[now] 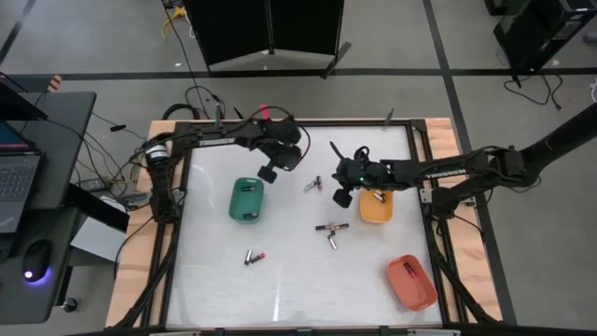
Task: Sort batteries
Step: Put the black and red battery into the orange bin
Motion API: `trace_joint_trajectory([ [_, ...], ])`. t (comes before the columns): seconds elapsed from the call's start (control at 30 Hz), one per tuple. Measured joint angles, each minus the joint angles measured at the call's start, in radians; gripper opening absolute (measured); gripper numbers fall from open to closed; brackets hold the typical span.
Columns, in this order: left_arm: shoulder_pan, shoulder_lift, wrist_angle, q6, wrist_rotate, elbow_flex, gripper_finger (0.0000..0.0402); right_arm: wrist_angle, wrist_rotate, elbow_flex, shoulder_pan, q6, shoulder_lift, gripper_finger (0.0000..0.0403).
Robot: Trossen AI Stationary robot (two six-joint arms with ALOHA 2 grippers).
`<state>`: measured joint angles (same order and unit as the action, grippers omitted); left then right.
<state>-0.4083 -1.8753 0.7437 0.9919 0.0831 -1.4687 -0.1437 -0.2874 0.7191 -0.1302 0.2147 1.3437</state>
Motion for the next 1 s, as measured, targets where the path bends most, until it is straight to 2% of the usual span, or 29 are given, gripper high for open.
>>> trace_joint_trajectory([
  [0.13, -0.007, -0.08, 0.066, 0.003, -0.04, -0.065, 0.0011, 0.0, 0.0, 0.0, 0.001, -0.002, 0.003, 0.0009],
  [0.27, -0.013, -0.127, 0.067, 0.022, -0.092, -0.078, 0.0029, 0.001, 0.0, 0.0, 0.0, -0.005, 0.004, 0.0009],
  [0.67, -0.057, -0.179, -0.026, 0.011, -0.093, -0.078, 0.0121, 0.001, 0.0, 0.0, 0.0, -0.007, 0.004, 0.0009],
  [1.0, -0.07, -0.202, -0.052, 0.042, -0.081, -0.079, 0.0129, 0.005, 0.0, 0.001, 0.0, -0.008, 0.004, 0.0009],
])
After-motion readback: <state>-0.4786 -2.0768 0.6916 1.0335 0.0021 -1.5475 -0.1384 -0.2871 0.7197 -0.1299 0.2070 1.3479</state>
